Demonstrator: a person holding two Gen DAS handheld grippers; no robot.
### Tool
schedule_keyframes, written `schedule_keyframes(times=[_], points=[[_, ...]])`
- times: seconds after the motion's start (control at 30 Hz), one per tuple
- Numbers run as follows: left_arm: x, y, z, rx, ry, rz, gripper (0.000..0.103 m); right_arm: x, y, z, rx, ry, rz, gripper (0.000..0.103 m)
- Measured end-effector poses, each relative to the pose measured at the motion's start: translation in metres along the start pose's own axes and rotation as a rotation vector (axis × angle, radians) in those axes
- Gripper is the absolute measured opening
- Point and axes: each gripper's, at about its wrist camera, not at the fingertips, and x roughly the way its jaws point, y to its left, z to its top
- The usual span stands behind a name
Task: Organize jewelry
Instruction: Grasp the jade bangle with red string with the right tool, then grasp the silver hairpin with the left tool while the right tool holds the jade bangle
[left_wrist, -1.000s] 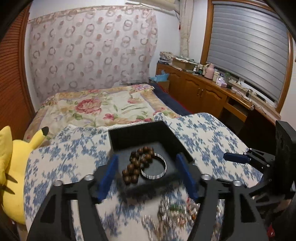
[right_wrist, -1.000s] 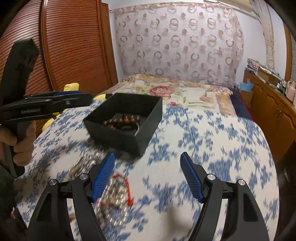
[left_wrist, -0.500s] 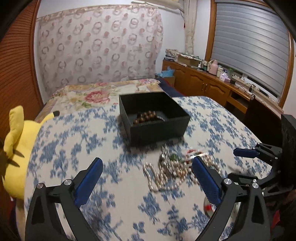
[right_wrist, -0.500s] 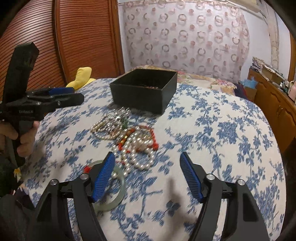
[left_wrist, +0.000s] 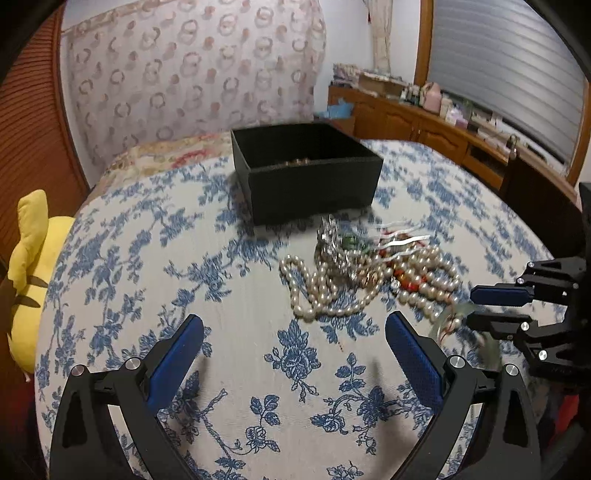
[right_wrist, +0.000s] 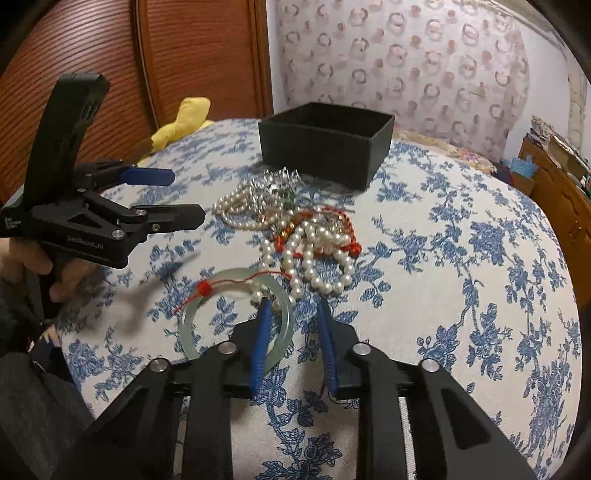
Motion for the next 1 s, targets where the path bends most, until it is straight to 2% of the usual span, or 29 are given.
schedule_keyframes(times=[0.03,0.07,0.1,0.2,0.3,0.63,0.77,0.93,1.0], points=[[0.002,-0.001,0.000,0.002,0.010,-0.001,0.095,0.001,0.001,-0.001,-0.006,0.002,-0.005,0.022],[0.004,-0.001,0.000,0.004,0.020,-0.005,0.095,0.001,0.001,-0.002,-0.012,0.002,-0.009,0.012],[0.006,-0.001,0.000,0.006,0.024,-0.007,0.095,0.000,0.001,-0.002,-0.013,0.004,-0.004,0.009],[0.010,-0.004,0.001,0.019,0.045,0.006,0.095,-0.004,-0.004,-0.003,-0.010,-0.007,-0.027,0.009],[0.020,-0.009,-0.001,0.054,0.103,0.025,0.096,-0.009,-0.016,-0.004,0.015,-0.025,-0.045,0.009],[0.019,-0.010,-0.003,0.064,0.105,0.006,0.095,-0.011,-0.036,-0.009,0.054,-0.041,-0.079,0.009],[0.015,-0.012,0.008,0.084,0.074,0.031,0.095,-0.010,-0.037,-0.010,0.064,-0.045,-0.070,0.009],[0.013,-0.009,0.034,0.028,0.009,-0.098,0.094,-0.010,-0.038,-0.010,0.074,-0.051,-0.073,0.009],[0.019,-0.007,0.044,0.010,0.004,-0.131,0.083,-0.010,-0.039,-0.011,0.078,-0.052,-0.072,0.009]])
